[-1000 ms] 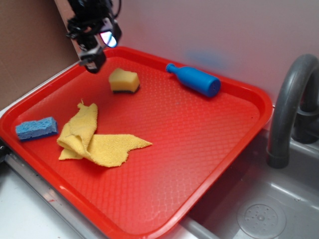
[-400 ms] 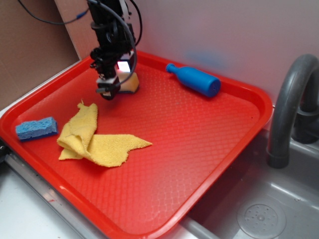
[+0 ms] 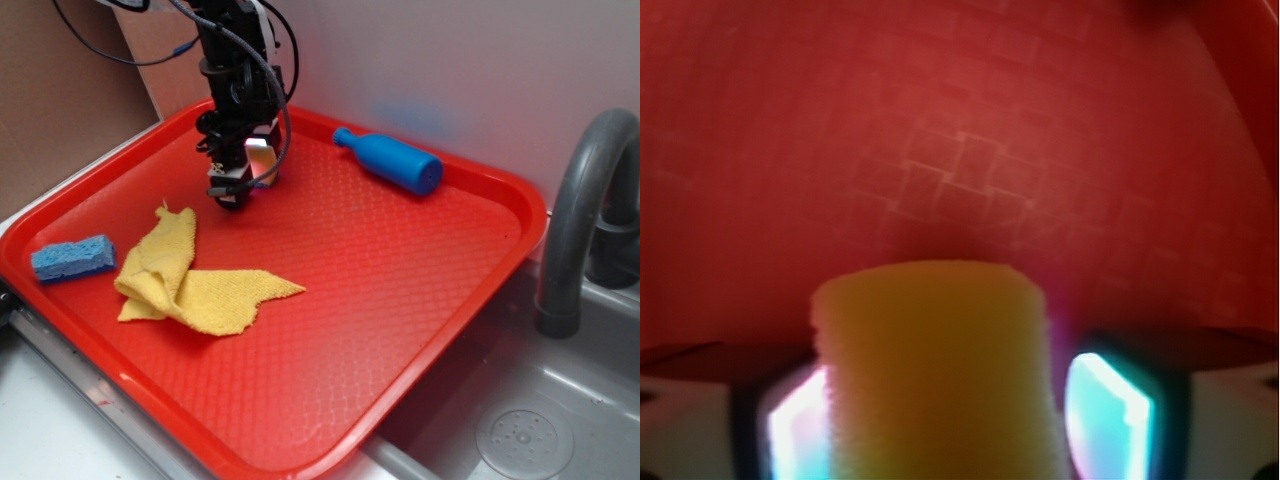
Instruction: Grab the green sponge.
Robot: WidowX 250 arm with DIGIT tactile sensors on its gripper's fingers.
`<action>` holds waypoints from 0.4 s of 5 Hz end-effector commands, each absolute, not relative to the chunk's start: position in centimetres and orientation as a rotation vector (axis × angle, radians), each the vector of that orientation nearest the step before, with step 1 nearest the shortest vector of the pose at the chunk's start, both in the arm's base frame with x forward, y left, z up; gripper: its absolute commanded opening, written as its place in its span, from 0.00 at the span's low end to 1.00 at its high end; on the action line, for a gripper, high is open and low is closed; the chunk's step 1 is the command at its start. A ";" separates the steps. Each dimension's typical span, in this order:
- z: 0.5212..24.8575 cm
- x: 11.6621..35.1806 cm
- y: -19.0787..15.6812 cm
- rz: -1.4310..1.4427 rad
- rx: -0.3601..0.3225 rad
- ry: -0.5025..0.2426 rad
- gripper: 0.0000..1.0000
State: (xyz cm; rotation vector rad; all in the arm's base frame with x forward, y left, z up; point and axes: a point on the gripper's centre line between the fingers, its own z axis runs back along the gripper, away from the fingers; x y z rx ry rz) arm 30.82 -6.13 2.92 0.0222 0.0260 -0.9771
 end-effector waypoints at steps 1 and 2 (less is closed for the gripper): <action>10.8 29.7 -7.8 -0.768 0.139 0.039 0.00; 15.9 28.2 -7.3 -0.520 0.064 0.060 0.00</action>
